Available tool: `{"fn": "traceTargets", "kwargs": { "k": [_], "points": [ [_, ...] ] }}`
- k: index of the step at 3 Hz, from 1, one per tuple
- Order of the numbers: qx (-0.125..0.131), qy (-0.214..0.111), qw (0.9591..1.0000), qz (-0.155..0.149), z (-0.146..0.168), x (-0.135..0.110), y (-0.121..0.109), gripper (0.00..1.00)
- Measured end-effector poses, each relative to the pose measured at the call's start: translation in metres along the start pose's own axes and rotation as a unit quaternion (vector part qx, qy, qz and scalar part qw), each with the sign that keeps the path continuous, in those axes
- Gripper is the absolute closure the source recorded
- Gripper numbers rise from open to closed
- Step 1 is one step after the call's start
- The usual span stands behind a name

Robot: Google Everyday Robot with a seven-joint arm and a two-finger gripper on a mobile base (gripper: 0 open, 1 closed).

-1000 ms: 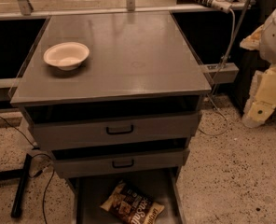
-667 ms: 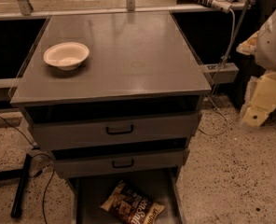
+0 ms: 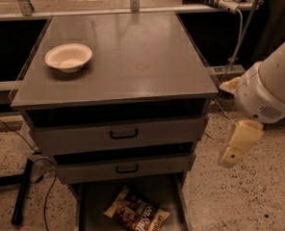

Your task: Pick brown chip bag from bottom drawer and place on counter

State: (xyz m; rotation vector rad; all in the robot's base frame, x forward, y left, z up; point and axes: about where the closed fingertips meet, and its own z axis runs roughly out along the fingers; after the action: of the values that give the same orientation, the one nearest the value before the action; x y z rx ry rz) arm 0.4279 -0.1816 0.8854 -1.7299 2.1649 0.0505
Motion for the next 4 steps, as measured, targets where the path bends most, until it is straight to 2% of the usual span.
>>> {"fn": "traceTargets", "kwargs": {
  "k": [1, 2, 3, 4],
  "points": [
    [-0.012, -0.044, 0.9990, 0.004, 0.058, 0.009, 0.018, 0.00],
    [-0.019, -0.095, 0.9953, 0.001, 0.110, 0.020, 0.031, 0.00],
    [-0.029, -0.108, 0.9937, 0.008, 0.154, 0.037, 0.041, 0.00],
    [-0.030, -0.110, 0.9935, 0.010, 0.155, 0.038, 0.041, 0.00]
  ]
}}
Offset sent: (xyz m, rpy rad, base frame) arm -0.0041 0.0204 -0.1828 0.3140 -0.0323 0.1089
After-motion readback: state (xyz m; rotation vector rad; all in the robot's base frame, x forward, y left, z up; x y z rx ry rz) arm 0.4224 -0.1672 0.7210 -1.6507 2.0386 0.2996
